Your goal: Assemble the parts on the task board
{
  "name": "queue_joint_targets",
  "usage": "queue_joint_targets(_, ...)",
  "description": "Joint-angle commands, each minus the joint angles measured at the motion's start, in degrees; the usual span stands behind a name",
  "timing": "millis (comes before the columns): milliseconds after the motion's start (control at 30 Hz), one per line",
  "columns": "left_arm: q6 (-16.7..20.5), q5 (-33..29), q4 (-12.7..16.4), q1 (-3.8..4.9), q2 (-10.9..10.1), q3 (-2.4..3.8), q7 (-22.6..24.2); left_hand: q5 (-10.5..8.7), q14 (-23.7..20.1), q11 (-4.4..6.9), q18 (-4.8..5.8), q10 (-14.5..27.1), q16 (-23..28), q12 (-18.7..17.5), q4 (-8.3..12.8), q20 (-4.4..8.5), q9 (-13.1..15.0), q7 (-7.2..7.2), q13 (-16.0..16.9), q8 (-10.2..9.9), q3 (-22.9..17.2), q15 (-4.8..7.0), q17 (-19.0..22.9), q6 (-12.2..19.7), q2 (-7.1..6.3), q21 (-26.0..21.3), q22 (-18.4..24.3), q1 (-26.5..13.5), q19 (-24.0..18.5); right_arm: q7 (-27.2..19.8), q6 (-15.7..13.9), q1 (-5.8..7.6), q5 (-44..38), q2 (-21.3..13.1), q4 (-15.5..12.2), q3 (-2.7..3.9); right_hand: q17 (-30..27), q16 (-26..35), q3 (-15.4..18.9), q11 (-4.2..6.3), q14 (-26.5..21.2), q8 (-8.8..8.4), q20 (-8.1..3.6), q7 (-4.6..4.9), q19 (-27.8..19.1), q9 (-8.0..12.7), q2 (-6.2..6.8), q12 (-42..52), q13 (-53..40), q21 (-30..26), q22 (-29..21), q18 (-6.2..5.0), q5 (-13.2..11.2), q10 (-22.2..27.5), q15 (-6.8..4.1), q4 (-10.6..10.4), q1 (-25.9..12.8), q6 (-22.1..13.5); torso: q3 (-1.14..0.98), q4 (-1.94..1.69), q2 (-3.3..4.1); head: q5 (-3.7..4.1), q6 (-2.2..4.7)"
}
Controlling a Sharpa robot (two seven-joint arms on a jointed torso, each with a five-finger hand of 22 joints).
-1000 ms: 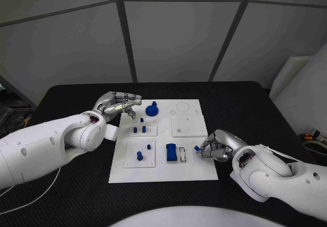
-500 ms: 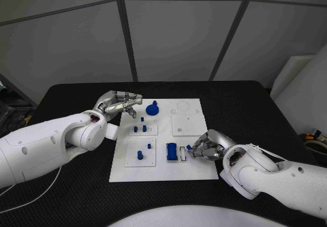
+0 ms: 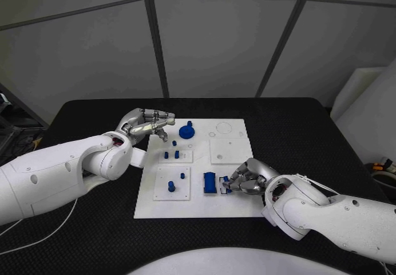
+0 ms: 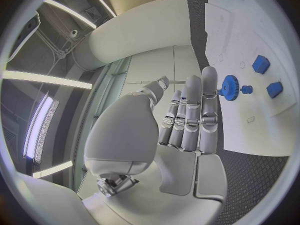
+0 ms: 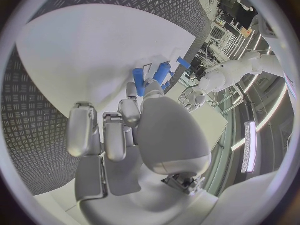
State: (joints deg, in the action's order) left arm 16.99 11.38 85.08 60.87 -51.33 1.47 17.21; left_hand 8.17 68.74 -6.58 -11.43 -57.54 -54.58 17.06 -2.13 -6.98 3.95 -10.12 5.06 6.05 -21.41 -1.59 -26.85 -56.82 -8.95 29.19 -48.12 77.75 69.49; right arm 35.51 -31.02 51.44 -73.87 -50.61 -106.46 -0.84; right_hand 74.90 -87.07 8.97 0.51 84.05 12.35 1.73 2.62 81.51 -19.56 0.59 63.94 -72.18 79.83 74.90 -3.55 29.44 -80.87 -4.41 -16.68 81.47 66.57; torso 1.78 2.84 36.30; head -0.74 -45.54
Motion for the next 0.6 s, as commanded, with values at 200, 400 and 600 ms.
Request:
queue_joint_targets(200, -0.64, -0.13, 0.06, 0.09, 0.05, 0.05, 0.30, 0.15, -0.25, 0.04, 1.01, 0.22, -0.39, 0.26, -0.08, -0.05, -0.08, -0.14, -0.09, 0.22, 0.40, -0.04, 0.05, 0.05, 0.51, -0.28, 0.05, -0.06, 0.45, -0.21, 1.45, 0.07, 1.41, 0.62, 0.36, -0.01, 10.41, -0.33, 0.93, 1.15, 4.95, 0.10, -0.10, -0.11, 0.42, -0.25, -0.25, 1.04, -0.80, 0.28, 3.06, 0.44, -0.02, -1.74, -0.56, -0.03, -2.86, 0.66, -0.05, 0.09, 0.03, -0.24, 0.09)
queue_joint_targets(400, -0.68, -0.13, 0.06, 0.09, 0.05, 0.05, 0.27, 0.15, -0.25, 0.04, 1.01, 0.22, -0.39, 0.26, -0.08, -0.05, -0.08, -0.14, -0.09, 0.22, 0.40, -0.04, 0.05, 0.05, 0.51, -0.28, 0.05, -0.06, 0.45, -0.44, 1.62, 0.07, 1.53, 0.81, 0.40, -0.01, 10.50, -0.37, 1.68, 1.18, 4.97, 0.16, -0.13, -0.16, 0.46, -0.54, -0.38, 1.37, -1.11, 0.33, 3.15, 0.45, 1.37, -1.90, -0.60, -0.01, -4.73, 0.75, -0.06, 0.08, 0.05, -0.31, 0.07)
queue_joint_targets(600, -0.72, -0.13, 0.06, 0.09, 0.04, 0.05, 0.23, 0.14, -0.26, 0.03, 1.01, 0.26, -0.42, 0.30, -0.11, -0.05, -0.08, -0.15, -0.10, 0.22, 0.43, -0.05, 0.08, 0.07, 0.52, -0.30, 0.06, -0.09, 0.46, -0.59, 2.21, 0.07, 1.56, 0.97, 0.45, -0.01, 10.52, -0.38, 2.29, 1.18, 4.97, 0.20, -0.15, -0.16, 0.44, -0.75, -0.35, 1.49, -1.26, 0.30, 3.14, 0.44, 1.01, -1.97, -0.60, -0.01, -5.84, 0.79, -0.05, 0.06, 0.01, -0.32, 0.00)
